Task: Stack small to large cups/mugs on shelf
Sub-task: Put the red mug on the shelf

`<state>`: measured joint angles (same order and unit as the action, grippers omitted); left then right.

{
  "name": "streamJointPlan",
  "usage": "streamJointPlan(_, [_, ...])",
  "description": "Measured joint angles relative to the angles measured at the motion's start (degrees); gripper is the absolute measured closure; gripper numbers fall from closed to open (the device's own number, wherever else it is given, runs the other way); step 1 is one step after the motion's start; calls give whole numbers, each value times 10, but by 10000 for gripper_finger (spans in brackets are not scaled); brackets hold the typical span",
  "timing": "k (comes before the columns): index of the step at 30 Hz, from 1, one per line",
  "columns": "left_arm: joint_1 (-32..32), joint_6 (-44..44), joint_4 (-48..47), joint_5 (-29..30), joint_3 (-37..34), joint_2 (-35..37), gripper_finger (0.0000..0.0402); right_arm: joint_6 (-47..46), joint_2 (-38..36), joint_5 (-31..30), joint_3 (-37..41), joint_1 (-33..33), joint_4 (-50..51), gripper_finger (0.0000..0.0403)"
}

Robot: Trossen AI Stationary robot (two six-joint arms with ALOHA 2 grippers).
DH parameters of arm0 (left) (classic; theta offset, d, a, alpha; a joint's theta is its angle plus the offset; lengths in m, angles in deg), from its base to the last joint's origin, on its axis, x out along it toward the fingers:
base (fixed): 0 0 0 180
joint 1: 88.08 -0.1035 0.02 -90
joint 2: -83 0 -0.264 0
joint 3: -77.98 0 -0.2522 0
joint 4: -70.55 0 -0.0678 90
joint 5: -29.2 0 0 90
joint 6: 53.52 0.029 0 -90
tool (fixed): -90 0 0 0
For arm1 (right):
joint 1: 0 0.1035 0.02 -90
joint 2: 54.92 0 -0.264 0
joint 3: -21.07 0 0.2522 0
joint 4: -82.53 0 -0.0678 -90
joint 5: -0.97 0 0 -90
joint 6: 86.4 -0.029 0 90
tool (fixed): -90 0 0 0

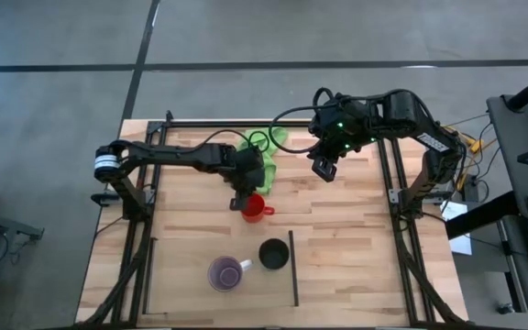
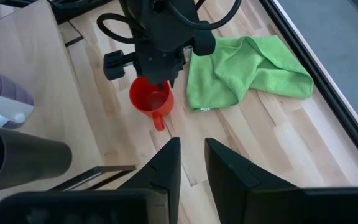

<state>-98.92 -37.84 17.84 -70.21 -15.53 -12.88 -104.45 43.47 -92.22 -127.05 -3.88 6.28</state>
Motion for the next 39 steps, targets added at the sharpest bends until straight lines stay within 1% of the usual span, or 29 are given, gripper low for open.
streamJointPlan(15, [-3,-1,10,-1,-4,-18,341,3,0,-1,0,0,0,335])
streamJointPlan(20, [-3,-2,12,-1,-6,-31,341,7,0,-18,0,0,0,335])
streamJointPlan(26, [-3,-3,13,-1,-4,-37,342,16,0,-19,0,0,0,335])
streamJointPlan(29, [-3,-3,13,-1,-2,-36,355,18,0,-19,0,0,0,335])
streamJointPlan(33, [-4,-3,10,0,-1,-34,392,22,0,-19,0,0,0,335])
streamJointPlan(35, [-4,-10,8,5,0,-34,396,27,0,-20,0,0,0,335])
streamJointPlan(39, [-4,-51,-12,9,1,-30,400,29,0,-21,0,0,0,335])
